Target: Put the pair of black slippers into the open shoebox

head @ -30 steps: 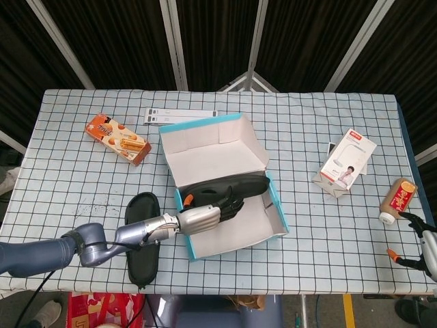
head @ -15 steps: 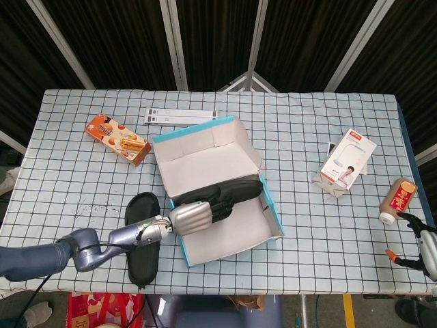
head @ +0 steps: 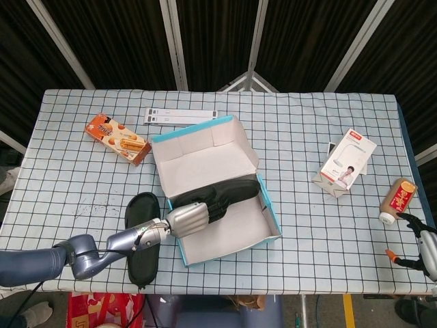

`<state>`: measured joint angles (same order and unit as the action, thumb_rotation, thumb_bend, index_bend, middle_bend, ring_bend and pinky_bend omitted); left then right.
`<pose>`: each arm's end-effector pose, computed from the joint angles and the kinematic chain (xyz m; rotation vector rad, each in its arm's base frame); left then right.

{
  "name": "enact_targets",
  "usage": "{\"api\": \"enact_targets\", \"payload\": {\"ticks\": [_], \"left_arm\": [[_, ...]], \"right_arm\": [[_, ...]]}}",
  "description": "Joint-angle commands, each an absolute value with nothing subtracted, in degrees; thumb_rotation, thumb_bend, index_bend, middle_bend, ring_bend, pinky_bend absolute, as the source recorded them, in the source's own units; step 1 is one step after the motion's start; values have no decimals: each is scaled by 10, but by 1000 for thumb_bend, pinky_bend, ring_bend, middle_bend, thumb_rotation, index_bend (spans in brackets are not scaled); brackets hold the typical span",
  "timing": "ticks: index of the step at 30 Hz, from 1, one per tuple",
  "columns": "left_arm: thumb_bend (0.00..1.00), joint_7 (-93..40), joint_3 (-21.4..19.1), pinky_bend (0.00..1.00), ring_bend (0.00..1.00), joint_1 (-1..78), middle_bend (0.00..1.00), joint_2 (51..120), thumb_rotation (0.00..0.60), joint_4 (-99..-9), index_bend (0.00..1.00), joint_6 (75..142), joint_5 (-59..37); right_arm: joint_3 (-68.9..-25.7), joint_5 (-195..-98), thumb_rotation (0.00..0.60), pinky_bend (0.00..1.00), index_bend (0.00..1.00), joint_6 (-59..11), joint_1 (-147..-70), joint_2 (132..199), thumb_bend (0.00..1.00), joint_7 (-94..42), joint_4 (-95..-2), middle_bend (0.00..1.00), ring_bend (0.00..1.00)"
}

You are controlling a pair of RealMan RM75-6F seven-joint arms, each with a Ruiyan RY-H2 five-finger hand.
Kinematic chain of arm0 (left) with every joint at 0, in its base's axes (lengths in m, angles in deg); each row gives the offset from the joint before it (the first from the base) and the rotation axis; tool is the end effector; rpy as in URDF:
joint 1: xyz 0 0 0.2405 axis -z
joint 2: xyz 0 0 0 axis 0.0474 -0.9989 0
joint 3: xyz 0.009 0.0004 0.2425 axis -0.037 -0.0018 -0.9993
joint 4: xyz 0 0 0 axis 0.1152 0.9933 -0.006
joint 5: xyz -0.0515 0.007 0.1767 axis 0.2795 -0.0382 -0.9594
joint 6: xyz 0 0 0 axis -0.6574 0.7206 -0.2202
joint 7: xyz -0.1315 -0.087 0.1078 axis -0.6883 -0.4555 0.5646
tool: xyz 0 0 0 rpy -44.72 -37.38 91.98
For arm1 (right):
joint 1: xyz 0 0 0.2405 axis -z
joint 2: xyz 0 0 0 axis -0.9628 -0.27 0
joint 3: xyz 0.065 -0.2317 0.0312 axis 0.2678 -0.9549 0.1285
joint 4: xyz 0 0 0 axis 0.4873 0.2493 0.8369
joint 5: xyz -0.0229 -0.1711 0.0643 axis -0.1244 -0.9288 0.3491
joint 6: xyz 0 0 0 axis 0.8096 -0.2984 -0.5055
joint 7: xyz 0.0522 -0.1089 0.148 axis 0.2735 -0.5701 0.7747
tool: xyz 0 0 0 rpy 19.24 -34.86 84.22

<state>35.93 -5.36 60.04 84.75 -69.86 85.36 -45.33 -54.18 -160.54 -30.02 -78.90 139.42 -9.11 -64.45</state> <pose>-0.0266 0.3146 -0.0448 -2.2847 0.8229 -0.5542 -0.3512 -0.2175 0.1951 1.2124 -1.2765 0.8013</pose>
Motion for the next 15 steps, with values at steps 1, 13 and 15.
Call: {"api": "enact_targets", "payload": {"ticks": [1, 13, 15], "left_arm": [[210, 397, -50, 202, 1, 599, 19, 835, 538, -729, 0, 841, -431], [317, 428, -44, 202, 1, 594, 25, 811, 542, -775, 0, 860, -409], [314, 429, -43, 202, 1, 590, 33, 796, 539, -792, 0, 871, -410]], "right_arm": [[-542, -1606, 600, 213, 206, -300, -790, 1394, 234, -92, -645, 203, 253], [-542, -1602, 600, 213, 206, -294, -791, 1394, 233, -93, -645, 203, 253], [-542, -1602, 600, 213, 206, -293, -792, 1394, 233, -93, -645, 203, 253]]}}
